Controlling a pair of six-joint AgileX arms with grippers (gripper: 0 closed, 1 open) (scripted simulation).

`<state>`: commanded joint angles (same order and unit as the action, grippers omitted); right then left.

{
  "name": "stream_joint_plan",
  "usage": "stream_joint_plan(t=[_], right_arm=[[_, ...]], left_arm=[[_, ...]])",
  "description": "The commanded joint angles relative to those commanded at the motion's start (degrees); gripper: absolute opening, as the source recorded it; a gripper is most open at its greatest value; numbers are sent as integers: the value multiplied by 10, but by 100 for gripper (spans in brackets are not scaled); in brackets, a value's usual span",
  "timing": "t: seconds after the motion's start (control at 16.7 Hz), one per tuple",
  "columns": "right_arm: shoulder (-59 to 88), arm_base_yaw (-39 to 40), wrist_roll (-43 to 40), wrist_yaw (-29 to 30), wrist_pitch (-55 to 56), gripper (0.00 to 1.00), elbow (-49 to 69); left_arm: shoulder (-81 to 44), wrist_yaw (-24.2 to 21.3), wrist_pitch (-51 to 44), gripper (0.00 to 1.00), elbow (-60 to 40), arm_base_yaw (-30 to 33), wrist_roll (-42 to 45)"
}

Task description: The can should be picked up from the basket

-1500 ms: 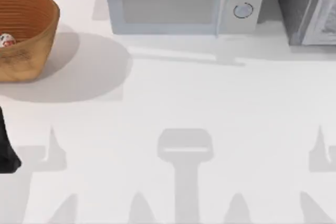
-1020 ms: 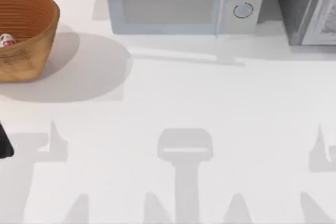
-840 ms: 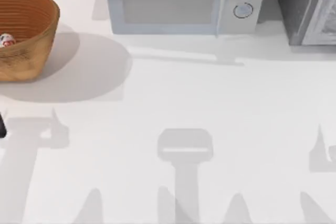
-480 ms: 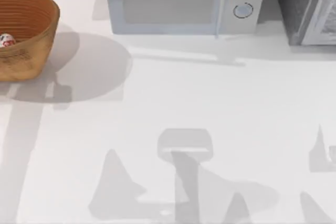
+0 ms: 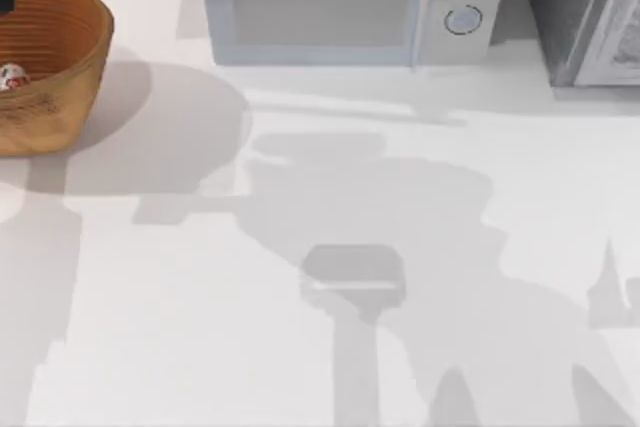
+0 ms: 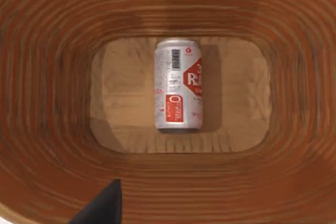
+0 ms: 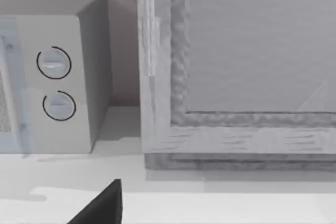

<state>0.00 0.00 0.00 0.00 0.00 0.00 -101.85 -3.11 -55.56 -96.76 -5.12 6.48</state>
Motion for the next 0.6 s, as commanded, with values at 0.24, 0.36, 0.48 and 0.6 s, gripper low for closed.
stream_joint_plan(t=[0.24, 0.36, 0.48, 0.6], right_arm=[[0, 0, 0, 0, 0, 100, 0], [0, 0, 0, 0, 0, 100, 0], [0, 0, 0, 0, 0, 100, 0], [0, 0, 0, 0, 0, 100, 0]], left_arm=[[-197, -5, -108, 100, -187, -11, 12], [-277, -8, -151, 100, -262, -15, 17], [-339, -9, -185, 100, -321, -18, 20], [-380, -10, -207, 100, -360, -21, 23]])
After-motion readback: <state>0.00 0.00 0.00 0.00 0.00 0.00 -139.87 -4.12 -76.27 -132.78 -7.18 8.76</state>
